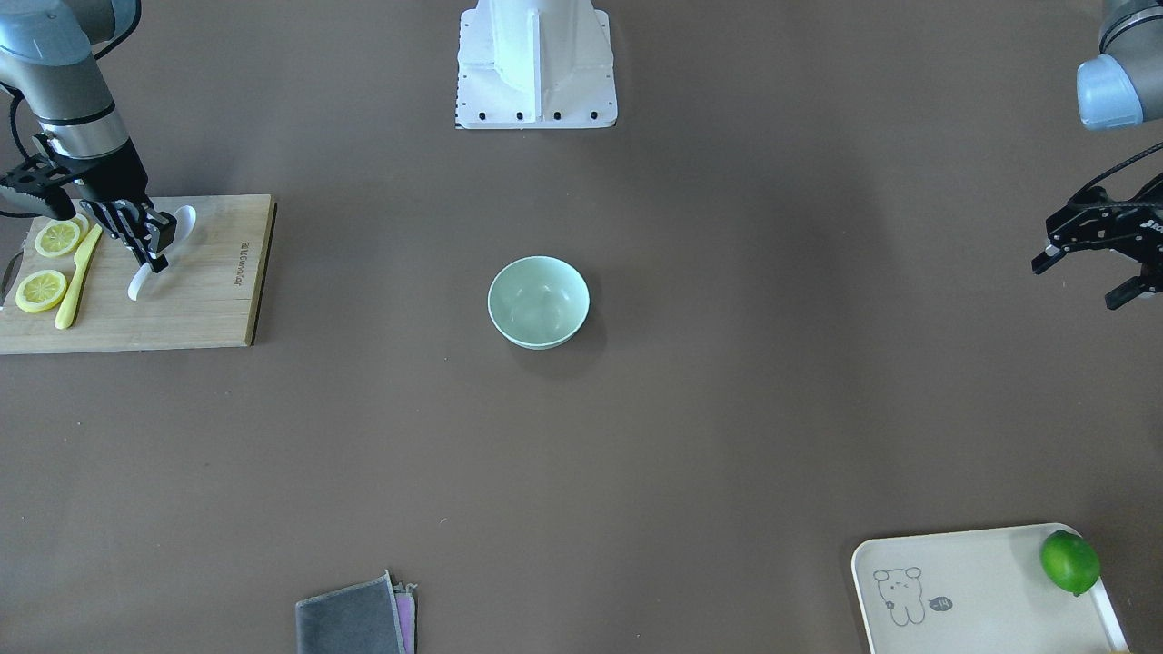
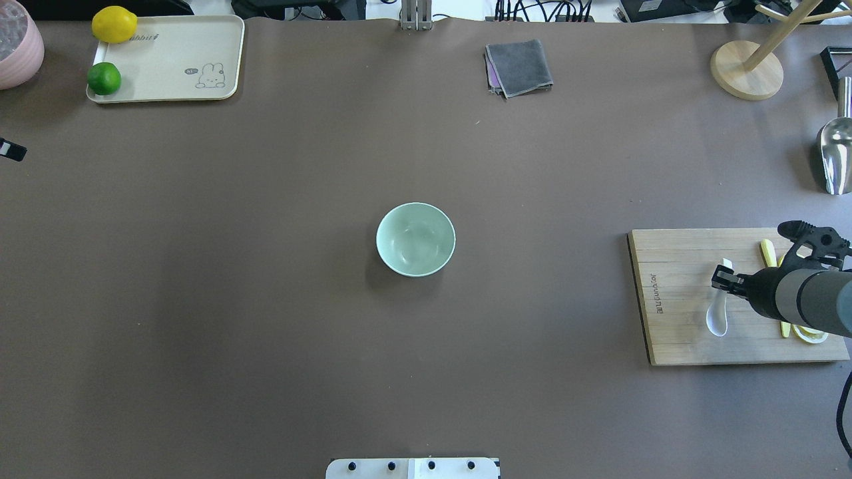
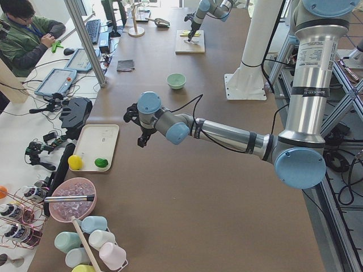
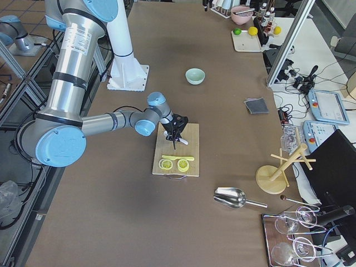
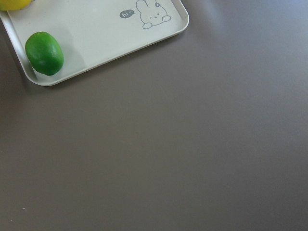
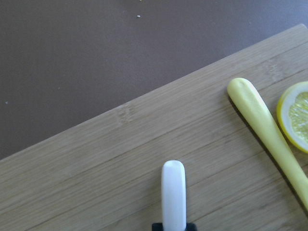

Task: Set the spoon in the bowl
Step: 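Carry the white spoon with the right gripper over the pale green bowl, then lower the spoon into the bowl and open the right gripper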

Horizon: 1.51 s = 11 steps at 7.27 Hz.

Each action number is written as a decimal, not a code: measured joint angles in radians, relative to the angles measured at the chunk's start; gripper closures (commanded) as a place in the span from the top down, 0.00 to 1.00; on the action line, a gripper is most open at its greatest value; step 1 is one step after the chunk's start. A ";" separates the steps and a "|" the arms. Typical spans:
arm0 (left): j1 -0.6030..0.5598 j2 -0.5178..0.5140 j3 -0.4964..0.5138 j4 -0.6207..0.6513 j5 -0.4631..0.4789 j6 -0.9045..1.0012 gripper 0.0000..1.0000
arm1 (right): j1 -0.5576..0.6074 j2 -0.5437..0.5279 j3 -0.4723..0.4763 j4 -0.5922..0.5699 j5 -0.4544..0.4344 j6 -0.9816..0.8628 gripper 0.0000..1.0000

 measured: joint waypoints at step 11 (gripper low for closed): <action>0.007 -0.002 0.013 0.008 -0.001 -0.012 0.98 | -0.109 1.129 -0.359 -0.901 -0.082 0.432 1.00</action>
